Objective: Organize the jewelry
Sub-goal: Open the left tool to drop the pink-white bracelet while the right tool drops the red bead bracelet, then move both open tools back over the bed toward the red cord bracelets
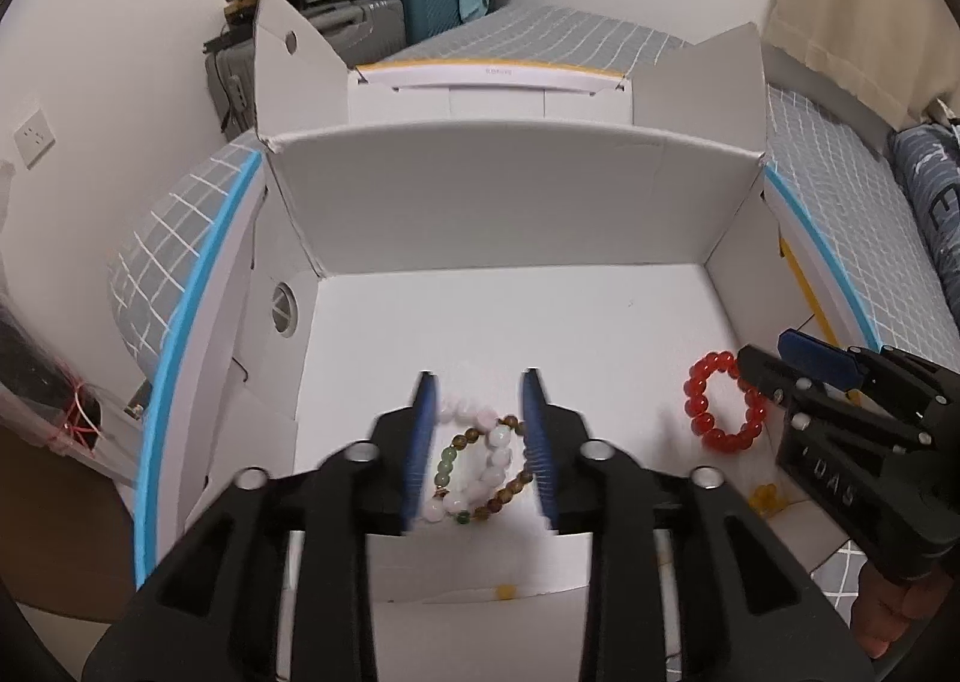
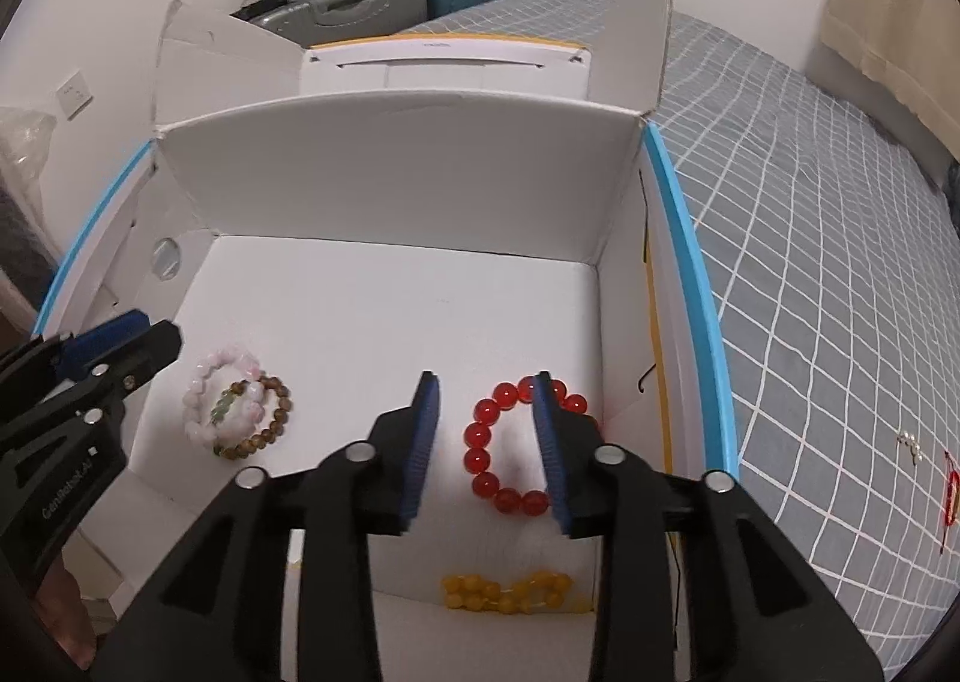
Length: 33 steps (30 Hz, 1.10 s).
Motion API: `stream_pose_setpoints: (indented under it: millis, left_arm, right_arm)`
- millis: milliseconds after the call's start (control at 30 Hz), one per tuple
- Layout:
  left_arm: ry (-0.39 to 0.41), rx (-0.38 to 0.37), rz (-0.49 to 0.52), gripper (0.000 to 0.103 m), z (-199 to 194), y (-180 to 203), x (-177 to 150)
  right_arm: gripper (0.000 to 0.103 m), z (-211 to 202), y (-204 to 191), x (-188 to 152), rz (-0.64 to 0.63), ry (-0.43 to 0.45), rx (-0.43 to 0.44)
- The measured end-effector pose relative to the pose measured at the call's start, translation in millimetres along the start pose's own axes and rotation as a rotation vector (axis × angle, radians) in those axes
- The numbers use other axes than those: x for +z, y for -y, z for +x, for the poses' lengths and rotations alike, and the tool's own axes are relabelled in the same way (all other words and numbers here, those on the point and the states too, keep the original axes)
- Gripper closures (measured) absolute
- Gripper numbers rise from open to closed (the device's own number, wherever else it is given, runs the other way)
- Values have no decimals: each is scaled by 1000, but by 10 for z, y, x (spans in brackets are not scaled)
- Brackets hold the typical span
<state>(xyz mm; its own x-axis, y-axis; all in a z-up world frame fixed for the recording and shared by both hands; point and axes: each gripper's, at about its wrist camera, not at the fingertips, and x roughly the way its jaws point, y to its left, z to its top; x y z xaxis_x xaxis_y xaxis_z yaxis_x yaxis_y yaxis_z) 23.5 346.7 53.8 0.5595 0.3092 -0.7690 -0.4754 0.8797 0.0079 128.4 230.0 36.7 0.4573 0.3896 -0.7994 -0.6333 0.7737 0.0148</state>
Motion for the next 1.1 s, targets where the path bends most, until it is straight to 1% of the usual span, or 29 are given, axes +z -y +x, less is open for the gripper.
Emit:
stream_pose_setpoints:
  millis: [33, 67, 100, 133, 200, 233, 267, 333, 367, 500, 633, 833, 1100]
  left_arm:
    - [7, 4, -1, 55, -16, 3, 3]
    - [20, 8, 0, 50, -57, 7, 7]
    - [37, 9, 5, 45, -104, 17, 10]
    - [46, 11, 6, 42, -132, 18, 19]
    - [68, 15, 4, 33, -205, 31, 25]
    - [76, 14, 8, 32, -231, 45, 28]
    - [82, 11, 12, 31, -264, 62, 25]
    - [92, 2, 12, 23, -310, 90, 19]
    - [94, -1, 15, 22, -330, 110, 14]
    - [99, -8, 29, 17, -370, 206, 0]
    - [104, -14, 46, 12, -414, 340, -3]
    - [127, -40, 72, 6, -504, 642, 11]
    - [142, -109, 148, 6, -618, 1281, -35]
  right_arm:
    - [60, -37, -8, -1, -7, 8, 10]
    - [54, -70, -11, -2, -8, 15, 14]
    - [43, -106, -12, -1, -9, 25, 10]
    - [39, -165, -6, 0, -6, 47, 6]
    - [33, -243, 13, 6, -2, 61, 13]
    - [30, -289, 30, 9, 2, 70, 13]
    - [28, -327, 51, 13, 4, 79, 9]
    - [21, -398, 93, 11, 12, 98, 1]
    - [20, -447, 127, 5, 18, 116, -2]
    - [8, -589, 302, -25, 50, 157, -16]
    - [8, -693, 475, -70, 65, 168, -40]
    - [8, -877, 799, -184, 92, 175, -83]
    - [8, -1162, 1373, -403, 154, 188, -164]
